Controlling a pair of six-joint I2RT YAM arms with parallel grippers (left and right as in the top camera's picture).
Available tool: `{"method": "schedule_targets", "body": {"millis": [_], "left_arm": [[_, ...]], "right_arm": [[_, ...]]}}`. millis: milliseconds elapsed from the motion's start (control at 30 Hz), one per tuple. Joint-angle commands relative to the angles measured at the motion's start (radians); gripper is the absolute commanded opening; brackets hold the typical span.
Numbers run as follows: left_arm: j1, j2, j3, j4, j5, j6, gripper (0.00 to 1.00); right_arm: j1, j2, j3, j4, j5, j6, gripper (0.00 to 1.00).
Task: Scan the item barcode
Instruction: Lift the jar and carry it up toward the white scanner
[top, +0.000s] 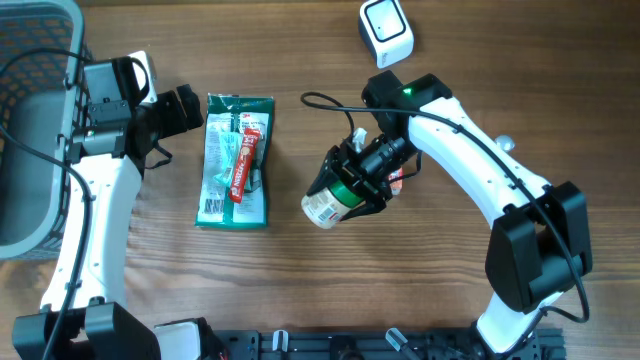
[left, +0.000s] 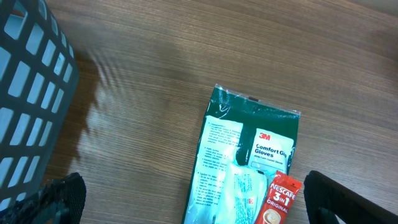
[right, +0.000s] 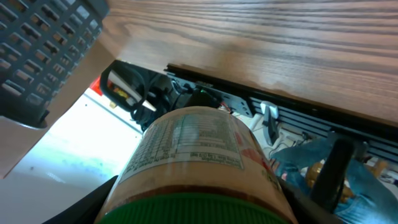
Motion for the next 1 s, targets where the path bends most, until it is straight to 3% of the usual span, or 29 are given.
{"method": "schedule_targets", "body": {"millis": [0, 567, 800, 900, 967], "left_arm": [[0.004, -0.014, 0.014, 0.003, 0.008, 0.016, 1.00], [0.004, -0.014, 0.014, 0.003, 0.008, 0.016, 1.00], [0.004, -0.014, 0.014, 0.003, 0.008, 0.016, 1.00], [0.004, -0.014, 0.014, 0.003, 0.008, 0.016, 1.00], [0.004, -0.014, 0.014, 0.003, 0.008, 0.016, 1.00]], "right_arm": [[0.002, -0.019, 0.017, -0.005, -0.062, 0.000, 0.41], [0.002, -0.019, 0.017, 0.034, 0.004, 0.000, 0.42], [0.002, -0.019, 0.017, 0.217, 0.344, 0.001, 0.41], [0.002, -0.019, 0.017, 0.305, 0.564, 0.000, 0.29], [0.002, -0.019, 0.017, 0.339, 0.670, 0.000, 0.27]]}}
